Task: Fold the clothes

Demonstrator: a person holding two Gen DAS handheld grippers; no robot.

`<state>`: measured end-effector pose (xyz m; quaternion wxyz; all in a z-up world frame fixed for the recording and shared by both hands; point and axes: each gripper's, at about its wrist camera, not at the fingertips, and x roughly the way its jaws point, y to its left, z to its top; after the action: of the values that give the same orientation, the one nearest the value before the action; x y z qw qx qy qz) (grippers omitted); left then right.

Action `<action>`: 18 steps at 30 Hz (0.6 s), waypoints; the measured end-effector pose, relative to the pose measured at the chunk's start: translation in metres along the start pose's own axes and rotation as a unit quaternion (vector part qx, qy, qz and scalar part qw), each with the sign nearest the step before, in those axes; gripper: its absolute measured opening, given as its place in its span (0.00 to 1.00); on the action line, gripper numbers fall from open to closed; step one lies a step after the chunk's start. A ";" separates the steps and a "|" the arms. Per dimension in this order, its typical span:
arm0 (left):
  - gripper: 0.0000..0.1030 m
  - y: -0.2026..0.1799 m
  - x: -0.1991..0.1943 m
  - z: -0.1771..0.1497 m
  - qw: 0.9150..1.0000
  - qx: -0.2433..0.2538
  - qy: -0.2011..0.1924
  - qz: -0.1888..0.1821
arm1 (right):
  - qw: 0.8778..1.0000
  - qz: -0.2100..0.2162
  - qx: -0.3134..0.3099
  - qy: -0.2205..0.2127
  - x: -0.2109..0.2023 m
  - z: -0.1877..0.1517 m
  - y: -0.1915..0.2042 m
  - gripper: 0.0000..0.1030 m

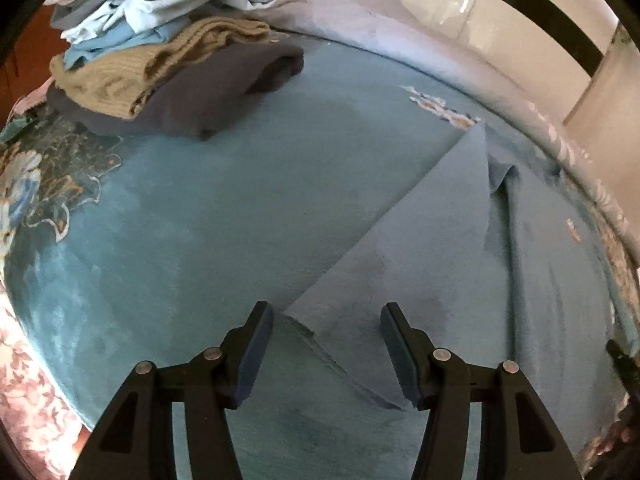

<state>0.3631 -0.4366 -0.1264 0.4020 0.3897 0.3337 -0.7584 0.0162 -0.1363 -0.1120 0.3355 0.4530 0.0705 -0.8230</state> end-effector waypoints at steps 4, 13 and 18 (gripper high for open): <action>0.51 -0.005 0.000 0.000 1.000 0.001 -0.015 -0.017 | 1.000 -0.003 -0.002 -0.001 0.001 0.000 0.005 0.64; 0.05 0.009 -0.021 0.029 0.997 -0.009 -0.068 -0.044 | 1.000 -0.006 -0.005 0.003 0.004 0.000 0.007 0.65; 0.05 0.024 -0.054 0.089 0.992 -0.011 -0.128 -0.012 | 1.000 -0.012 -0.007 0.004 0.007 0.000 0.009 0.65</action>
<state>0.3747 -0.5017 -0.0426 0.4364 0.2814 0.2923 -0.8031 0.0196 -0.1466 -0.1156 0.3283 0.4527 0.0831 -0.8248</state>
